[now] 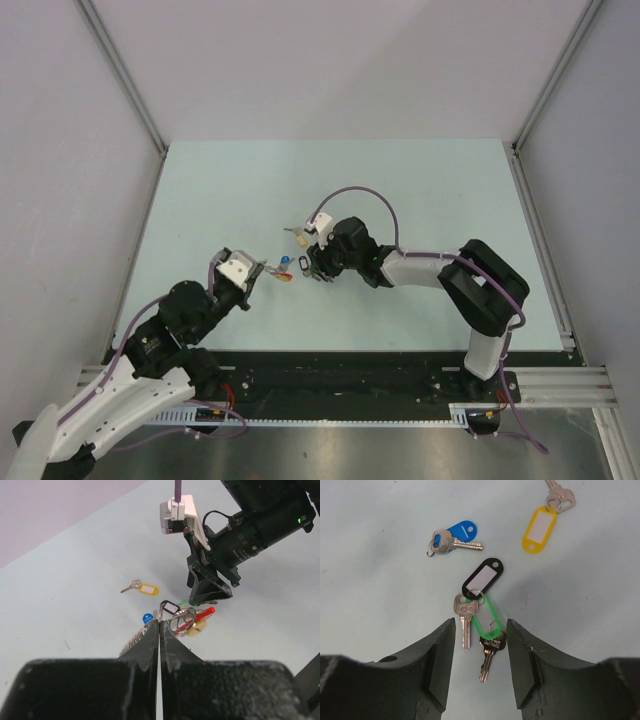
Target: Put the keys on the keyring
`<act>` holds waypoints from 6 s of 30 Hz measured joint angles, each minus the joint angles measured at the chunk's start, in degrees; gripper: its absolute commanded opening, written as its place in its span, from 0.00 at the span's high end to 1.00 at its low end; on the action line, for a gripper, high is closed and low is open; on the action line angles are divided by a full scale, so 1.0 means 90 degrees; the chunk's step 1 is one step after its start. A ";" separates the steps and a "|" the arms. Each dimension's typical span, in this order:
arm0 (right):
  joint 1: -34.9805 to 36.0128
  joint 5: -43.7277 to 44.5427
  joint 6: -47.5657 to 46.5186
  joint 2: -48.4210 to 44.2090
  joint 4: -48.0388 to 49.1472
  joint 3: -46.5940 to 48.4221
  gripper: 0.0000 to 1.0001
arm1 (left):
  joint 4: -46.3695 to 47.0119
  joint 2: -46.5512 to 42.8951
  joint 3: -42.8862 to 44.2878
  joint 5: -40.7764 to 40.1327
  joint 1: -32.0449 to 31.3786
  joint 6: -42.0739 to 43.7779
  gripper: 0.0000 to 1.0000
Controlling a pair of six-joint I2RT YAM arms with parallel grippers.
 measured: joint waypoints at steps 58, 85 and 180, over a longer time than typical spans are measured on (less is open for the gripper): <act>0.0015 -0.1197 -0.0316 0.1428 0.0253 0.0962 1.00 | 0.0049 -0.0146 -0.0211 0.0991 0.1406 0.0058 1.00; 0.0131 0.1530 -0.0597 -0.1469 -0.3631 0.0255 1.00 | 0.0068 -0.0291 -0.0214 0.1044 0.1445 0.0056 0.99; 0.0780 0.1275 0.1668 -0.1853 -0.2414 -0.1639 0.54 | 0.0063 -0.0245 -0.0214 0.1331 0.1484 0.0044 1.00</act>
